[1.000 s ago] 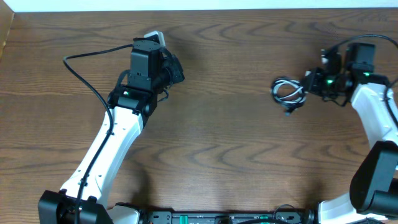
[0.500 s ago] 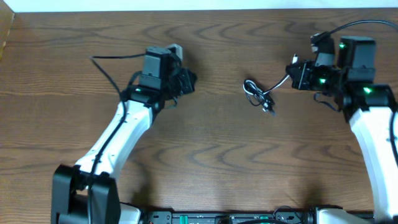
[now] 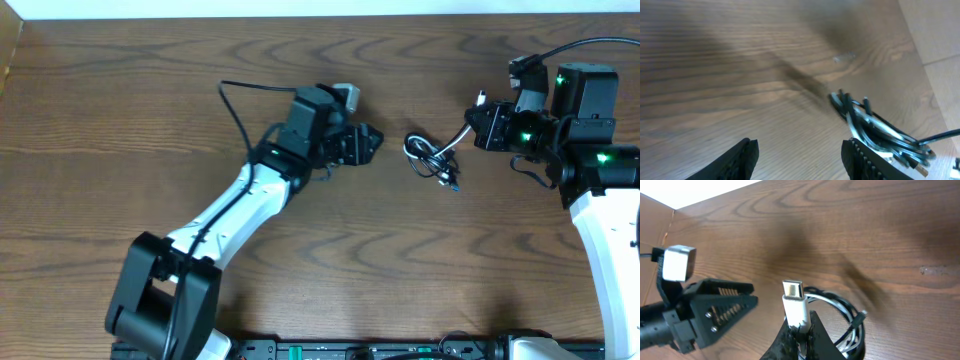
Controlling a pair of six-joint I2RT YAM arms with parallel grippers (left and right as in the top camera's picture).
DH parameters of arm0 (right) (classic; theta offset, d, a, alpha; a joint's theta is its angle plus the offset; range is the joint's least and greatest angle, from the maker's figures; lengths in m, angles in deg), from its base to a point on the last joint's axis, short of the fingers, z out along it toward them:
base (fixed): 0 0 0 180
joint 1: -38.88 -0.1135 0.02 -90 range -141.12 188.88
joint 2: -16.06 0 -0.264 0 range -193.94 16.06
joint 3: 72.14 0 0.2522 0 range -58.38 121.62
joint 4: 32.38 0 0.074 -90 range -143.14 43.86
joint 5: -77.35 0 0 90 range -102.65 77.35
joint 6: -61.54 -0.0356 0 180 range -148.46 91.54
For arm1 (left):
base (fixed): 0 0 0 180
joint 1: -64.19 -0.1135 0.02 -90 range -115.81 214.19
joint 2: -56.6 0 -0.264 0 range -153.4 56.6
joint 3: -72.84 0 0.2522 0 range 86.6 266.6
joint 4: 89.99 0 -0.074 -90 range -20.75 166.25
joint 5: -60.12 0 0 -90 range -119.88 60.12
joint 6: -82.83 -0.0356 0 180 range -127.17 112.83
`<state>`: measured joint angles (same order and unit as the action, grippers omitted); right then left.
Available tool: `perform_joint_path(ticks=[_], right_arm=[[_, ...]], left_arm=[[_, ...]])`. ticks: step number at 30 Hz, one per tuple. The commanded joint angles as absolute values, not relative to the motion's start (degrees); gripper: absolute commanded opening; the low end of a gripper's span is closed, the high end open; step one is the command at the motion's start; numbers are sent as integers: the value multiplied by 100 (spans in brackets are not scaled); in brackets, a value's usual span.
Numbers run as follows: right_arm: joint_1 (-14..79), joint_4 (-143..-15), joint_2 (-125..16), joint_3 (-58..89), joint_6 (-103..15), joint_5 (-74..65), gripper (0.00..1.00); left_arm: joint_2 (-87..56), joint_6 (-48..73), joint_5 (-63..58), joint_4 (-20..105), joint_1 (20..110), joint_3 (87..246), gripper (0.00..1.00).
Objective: Untangle cables
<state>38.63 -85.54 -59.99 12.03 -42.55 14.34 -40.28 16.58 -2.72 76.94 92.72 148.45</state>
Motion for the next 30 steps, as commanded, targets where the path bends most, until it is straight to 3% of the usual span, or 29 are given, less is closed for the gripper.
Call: perform_joint_path(ticks=[1, 10, 20, 26, 29, 30], right_arm=[[3846, -8576, -5946, 1291, -4323, 1497, 1], [3846, -8585, -5946, 1291, -4318, 1517, 1], [3846, -8585, -5946, 1291, -4299, 1514, 1], [3846, -8582, -5946, 1291, -4277, 1514, 1], [3846, -8582, -5946, 1291, -4277, 1514, 1], [3846, -8582, -5946, 1291, -4279, 1514, 1]], left_arm=[[-4220, 1708, -182, 7833, 9432, 14864, 59], [-4673, 2456, -134, 8290, 9532, 14864, 58], [-4688, 2515, 521, 9038, 9679, 14864, 58], [-4688, 2620, 722, 9055, 9679, 14864, 52], [-4688, 2620, 720, 9055, 9679, 14864, 42], [-4688, 2620, 720, 9055, 9679, 14864, 34]])
